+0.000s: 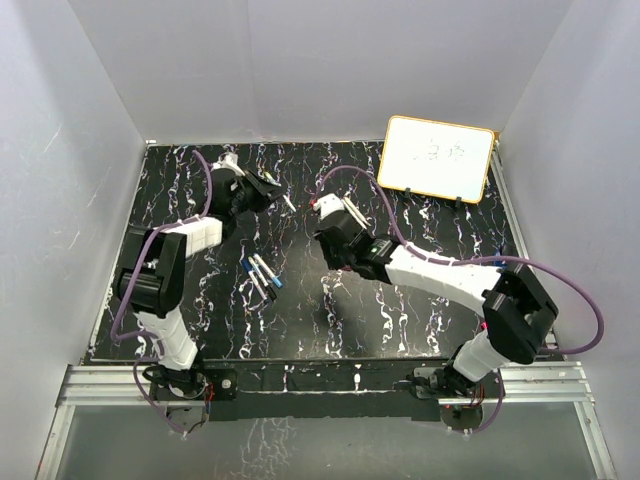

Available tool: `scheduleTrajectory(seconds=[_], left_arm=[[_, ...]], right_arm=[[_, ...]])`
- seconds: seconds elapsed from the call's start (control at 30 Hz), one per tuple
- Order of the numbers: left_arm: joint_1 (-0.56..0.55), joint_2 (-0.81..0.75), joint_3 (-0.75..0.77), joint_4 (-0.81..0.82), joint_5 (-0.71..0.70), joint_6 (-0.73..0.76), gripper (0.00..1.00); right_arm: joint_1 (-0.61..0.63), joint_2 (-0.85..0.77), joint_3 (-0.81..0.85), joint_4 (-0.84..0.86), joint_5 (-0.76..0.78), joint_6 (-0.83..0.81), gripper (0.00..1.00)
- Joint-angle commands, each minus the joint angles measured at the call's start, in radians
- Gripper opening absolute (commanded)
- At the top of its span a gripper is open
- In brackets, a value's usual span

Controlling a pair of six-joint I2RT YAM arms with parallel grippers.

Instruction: Open the pen caps

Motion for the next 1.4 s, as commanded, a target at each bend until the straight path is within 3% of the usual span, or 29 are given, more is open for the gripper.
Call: scheduleTrajectory(seconds=[0.0, 0.27, 0.93, 1.27, 1.37], left_arm=[[-0.032, 0.049, 0.013, 0.083, 0.129, -0.077, 0.0], [-0.113, 0.184, 0.078, 0.113, 0.161, -0.121, 0.0], [-0.212, 0.384, 0.175, 0.142, 0.107, -0.235, 0.0], [-0.23, 0.402, 0.188, 0.118, 0.093, -0.23, 0.09], [-0.23, 0.405, 0.186, 0.117, 0.095, -0.232, 0.18]], right_arm=[[-0.085, -0.056, 0.006, 0.001, 0.062, 0.021, 0.0], [-0.18, -0.132, -0.023, -0.004, 0.049, -0.001, 0.0], [-0.215, -0.16, -0.067, -0.008, 0.018, -0.011, 0.0], [-0.218, -0.159, -0.072, -0.007, 0.004, -0.011, 0.0], [-0.217, -0.154, -0.075, -0.006, -0.007, -0.012, 0.0]])
